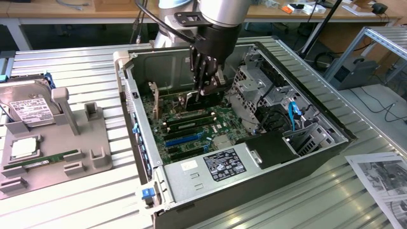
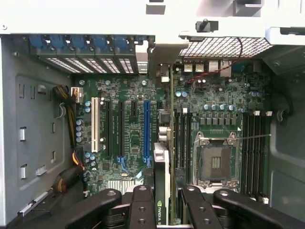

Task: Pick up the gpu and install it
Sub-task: 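Insert the gpu into the slot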

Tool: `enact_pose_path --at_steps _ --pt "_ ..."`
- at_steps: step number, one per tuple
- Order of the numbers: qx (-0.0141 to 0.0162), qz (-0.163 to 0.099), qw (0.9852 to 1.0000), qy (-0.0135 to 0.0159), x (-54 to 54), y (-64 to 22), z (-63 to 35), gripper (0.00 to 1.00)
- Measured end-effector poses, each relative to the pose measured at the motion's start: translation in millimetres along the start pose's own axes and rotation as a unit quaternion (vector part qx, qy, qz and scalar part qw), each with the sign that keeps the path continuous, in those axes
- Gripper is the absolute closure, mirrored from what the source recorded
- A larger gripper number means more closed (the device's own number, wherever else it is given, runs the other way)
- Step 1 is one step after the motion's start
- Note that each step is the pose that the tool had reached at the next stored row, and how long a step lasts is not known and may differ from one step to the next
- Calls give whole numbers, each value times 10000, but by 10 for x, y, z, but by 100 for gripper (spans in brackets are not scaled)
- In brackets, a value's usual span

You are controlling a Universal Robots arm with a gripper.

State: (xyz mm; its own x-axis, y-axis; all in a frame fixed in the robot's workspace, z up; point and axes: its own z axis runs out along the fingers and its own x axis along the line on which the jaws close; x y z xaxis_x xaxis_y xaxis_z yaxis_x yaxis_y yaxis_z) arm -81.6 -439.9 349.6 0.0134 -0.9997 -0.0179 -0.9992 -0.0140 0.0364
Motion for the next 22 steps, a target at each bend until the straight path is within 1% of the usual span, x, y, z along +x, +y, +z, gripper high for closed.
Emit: enact_pose_path --at_steps 2,7,9,11,13,22 --pt "0 0 10000 0 26 1 1 73" --pt "0 0 10000 0 30 1 2 73" --pt "0 0 10000 0 56 1 4 73" --pt "0 0 10000 0 56 1 4 73" --pt "0 0 10000 0 57 0 17 73" --pt "0 0 10000 1 68 -4 150 73"
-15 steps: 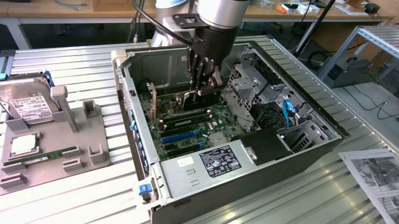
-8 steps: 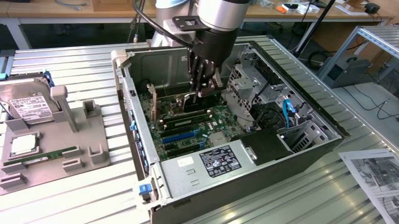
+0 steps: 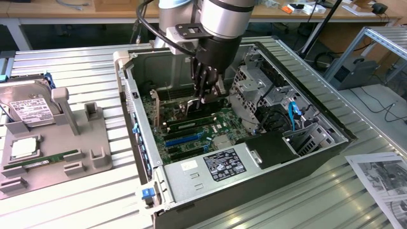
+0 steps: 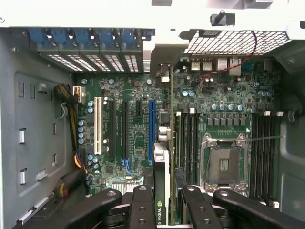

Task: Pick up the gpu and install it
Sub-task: 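Insert the gpu into the slot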

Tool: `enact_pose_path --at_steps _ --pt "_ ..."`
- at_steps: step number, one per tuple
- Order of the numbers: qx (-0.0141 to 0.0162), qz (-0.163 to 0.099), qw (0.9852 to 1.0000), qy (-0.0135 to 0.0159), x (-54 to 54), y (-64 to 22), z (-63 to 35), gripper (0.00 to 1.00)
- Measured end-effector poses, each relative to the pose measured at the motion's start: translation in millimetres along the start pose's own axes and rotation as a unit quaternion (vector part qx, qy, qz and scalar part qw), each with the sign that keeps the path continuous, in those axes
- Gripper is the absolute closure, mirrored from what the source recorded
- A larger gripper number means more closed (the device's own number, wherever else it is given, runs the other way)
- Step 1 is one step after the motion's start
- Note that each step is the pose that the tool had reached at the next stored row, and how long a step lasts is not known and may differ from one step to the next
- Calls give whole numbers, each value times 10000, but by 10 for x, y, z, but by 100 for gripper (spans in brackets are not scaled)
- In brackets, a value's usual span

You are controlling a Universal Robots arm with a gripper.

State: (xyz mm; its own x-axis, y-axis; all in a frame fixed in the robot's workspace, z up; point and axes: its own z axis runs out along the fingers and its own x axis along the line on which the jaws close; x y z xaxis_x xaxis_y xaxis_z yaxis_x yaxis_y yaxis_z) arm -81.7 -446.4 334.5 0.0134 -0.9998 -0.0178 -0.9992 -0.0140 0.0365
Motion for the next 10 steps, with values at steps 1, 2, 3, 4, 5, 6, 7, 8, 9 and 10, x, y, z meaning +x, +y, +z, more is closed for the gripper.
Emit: enact_pose_path --at_steps 1,2,3,4,5,6,7,8,9,10 --pt "0 0 10000 0 1 0 10 73" --pt "0 0 10000 0 2 -1 22 73" --pt "0 0 10000 0 3 -1 37 73" --pt "0 0 10000 0 4 -2 50 73" --pt "0 0 10000 0 6 -2 67 73" --pt "0 0 10000 0 7 -3 80 73" --pt "0 0 10000 1 7 -3 84 73" --pt "0 0 10000 1 7 -3 83 73" --pt "0 0 10000 1 7 -3 83 73" --pt "0 0 10000 0 7 -3 84 73"
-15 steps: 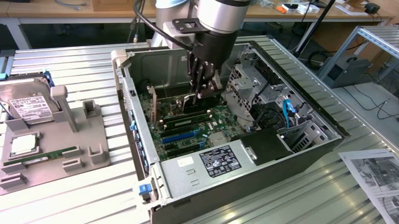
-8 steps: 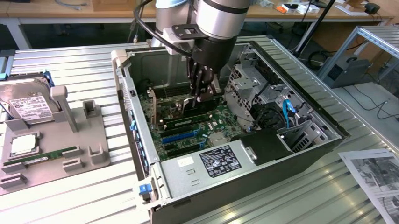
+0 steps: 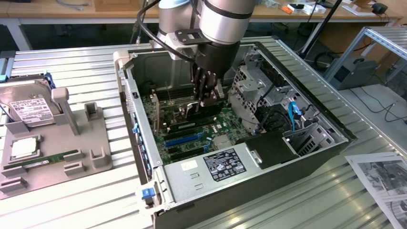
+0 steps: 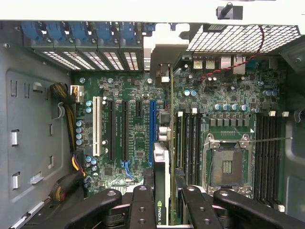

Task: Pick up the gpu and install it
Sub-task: 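Insert the gpu into the slot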

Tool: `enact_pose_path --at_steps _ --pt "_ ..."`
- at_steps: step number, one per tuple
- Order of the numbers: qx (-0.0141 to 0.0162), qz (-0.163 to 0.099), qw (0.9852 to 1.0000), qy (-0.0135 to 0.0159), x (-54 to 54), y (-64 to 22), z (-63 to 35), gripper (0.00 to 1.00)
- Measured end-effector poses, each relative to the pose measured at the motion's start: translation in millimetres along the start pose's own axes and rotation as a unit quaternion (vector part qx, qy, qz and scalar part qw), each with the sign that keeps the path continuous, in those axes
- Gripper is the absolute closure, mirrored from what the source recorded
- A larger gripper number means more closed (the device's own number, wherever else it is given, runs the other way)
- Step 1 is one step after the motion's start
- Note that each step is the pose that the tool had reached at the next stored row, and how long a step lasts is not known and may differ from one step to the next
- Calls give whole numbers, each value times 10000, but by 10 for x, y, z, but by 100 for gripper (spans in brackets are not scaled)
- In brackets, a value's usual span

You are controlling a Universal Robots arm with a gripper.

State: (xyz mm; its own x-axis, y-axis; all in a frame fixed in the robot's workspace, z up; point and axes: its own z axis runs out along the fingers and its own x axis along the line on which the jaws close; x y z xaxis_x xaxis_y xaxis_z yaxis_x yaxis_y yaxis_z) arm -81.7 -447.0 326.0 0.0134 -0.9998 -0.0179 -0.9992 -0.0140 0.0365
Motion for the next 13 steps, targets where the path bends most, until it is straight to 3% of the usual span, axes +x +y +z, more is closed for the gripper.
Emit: enact_pose_path --at_steps 13 --pt "-6 0 10000 1 0 27 14 73"
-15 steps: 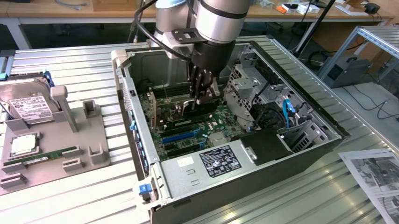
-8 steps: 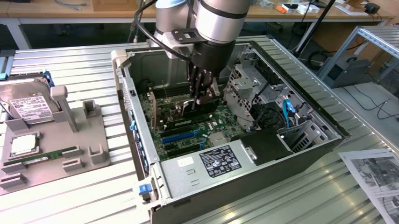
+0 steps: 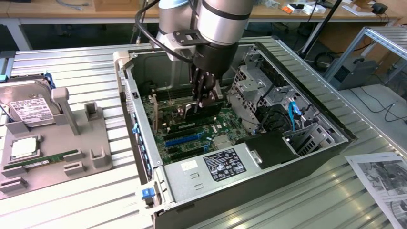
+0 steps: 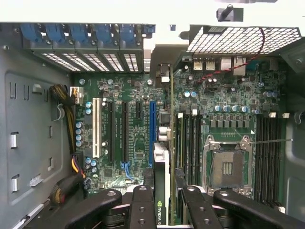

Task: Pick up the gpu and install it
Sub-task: 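Insert the gpu into the slot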

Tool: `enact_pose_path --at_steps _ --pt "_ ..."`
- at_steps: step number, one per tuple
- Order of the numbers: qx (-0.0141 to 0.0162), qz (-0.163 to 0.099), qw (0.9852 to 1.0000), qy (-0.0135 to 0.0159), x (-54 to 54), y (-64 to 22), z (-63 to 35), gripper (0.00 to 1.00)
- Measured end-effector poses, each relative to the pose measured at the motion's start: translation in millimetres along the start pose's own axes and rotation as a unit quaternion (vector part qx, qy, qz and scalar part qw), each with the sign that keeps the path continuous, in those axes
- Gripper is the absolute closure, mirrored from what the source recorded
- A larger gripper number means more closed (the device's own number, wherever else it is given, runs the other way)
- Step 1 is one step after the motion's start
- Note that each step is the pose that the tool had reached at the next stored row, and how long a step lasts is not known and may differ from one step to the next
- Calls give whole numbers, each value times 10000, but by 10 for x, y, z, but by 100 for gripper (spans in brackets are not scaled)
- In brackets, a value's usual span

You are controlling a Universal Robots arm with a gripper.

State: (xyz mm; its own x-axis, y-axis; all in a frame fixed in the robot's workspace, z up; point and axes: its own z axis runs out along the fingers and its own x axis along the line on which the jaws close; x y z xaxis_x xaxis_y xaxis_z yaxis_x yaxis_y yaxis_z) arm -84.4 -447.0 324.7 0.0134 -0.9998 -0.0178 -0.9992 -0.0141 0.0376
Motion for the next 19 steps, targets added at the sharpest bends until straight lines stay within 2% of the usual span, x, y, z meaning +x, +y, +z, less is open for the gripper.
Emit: enact_pose_path --at_steps 5,8,13,15,19 --pt "0 1 10000 -2 3 11 5 73" --pt "-2 1 10000 22 21 10 3 73" --pt "-2 1 10000 22 22 10 7 73" --pt "-12 1 10000 22 23 9 27 73" --pt "-52 2 10000 23 24 7 92 73"
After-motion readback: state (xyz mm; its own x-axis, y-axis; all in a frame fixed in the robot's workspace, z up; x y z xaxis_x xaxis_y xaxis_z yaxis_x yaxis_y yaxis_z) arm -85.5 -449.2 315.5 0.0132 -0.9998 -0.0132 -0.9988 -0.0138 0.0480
